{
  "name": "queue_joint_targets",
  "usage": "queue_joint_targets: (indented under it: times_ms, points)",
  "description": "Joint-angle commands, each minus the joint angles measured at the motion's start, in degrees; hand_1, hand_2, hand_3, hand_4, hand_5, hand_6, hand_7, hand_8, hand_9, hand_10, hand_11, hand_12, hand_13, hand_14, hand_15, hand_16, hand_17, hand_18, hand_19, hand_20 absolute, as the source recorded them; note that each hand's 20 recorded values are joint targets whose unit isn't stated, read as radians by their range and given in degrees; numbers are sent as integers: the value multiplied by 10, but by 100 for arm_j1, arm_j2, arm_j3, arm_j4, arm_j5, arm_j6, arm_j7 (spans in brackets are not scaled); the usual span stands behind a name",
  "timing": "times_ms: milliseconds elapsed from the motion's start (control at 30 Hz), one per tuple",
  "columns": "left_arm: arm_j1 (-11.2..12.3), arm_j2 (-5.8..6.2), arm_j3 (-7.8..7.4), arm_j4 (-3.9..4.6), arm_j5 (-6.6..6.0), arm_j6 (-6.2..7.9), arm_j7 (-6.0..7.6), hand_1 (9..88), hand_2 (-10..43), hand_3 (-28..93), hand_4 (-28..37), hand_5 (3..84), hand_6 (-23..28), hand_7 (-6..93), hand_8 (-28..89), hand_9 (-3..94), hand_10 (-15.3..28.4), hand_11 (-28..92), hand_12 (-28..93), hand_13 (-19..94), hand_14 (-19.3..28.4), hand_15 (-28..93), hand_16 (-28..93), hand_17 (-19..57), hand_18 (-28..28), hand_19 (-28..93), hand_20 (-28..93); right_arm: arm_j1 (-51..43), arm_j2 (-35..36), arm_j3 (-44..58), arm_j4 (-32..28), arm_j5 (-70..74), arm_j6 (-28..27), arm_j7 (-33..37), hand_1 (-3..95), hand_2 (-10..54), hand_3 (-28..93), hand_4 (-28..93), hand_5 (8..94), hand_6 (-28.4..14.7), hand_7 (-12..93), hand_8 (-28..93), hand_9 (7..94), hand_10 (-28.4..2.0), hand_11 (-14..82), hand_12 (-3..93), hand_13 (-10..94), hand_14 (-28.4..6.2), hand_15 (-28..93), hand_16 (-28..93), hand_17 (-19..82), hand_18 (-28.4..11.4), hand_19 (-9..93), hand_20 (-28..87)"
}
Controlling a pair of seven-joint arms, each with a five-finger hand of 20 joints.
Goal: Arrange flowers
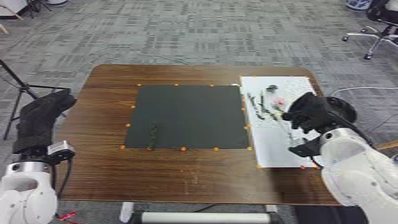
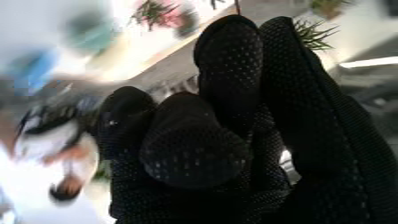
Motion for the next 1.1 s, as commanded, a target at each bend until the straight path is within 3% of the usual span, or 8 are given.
queue_joint_targets:
  times_ms: [33,233,433,700,867,1100]
  points:
    - [42,48,-66,-49,-6,-131,-96,258,18,734,-256,531,23,154,-75,506,143,200,143,401,173,221,20,60,123,112,180,2029,-459,-1753,234,561,14,-23,592,-95,550,-88,804,-43,268,213,937,-99,344,242,937,-13,591,347,642,-149,932,430]
    - [21,71,-59,-46,8,-161,-138,257,20,730,-257,528,25,151,-75,503,143,198,143,398,174,219,22,58,124,110,179,3130,-1001,-3063,754,812,-228,132,599,-95,537,-77,815,-45,255,204,937,-113,327,215,937,-21,584,331,643,-149,932,431]
    - [-36,80,-1,-19,54,-244,-166,257,22,727,-254,527,25,150,-75,500,142,197,142,396,175,218,24,57,125,110,178,3642,-1570,-3878,1337,1043,-253,368,612,-95,518,-71,825,-49,240,202,937,-126,303,187,937,-28,577,318,642,-149,932,429]
    - [-1,83,16,-33,22,-237,-191,257,24,725,-250,521,28,147,-75,492,141,196,141,392,183,218,23,55,126,108,176,3884,-2142,-4202,1938,1248,33,711,623,-95,494,-70,820,-49,221,199,937,-128,253,159,937,-37,552,297,643,-143,932,415]
    - [-35,71,39,-20,63,-330,-205,257,24,724,-248,519,28,148,-75,490,140,196,141,389,182,216,23,53,127,109,177,3947,-2337,-4240,2232,1254,30,869,620,-95,490,-71,815,-48,212,191,937,-125,210,153,937,-40,531,282,644,-136,929,396]
    - [-21,56,30,-25,53,-345,-199,256,23,724,-247,514,29,146,-75,486,140,195,141,385,181,215,27,51,127,107,176,3936,-2482,-4300,2410,1216,-31,958,604,-86,503,-88,806,-47,199,184,937,-122,161,153,937,-41,516,275,644,-133,926,381]
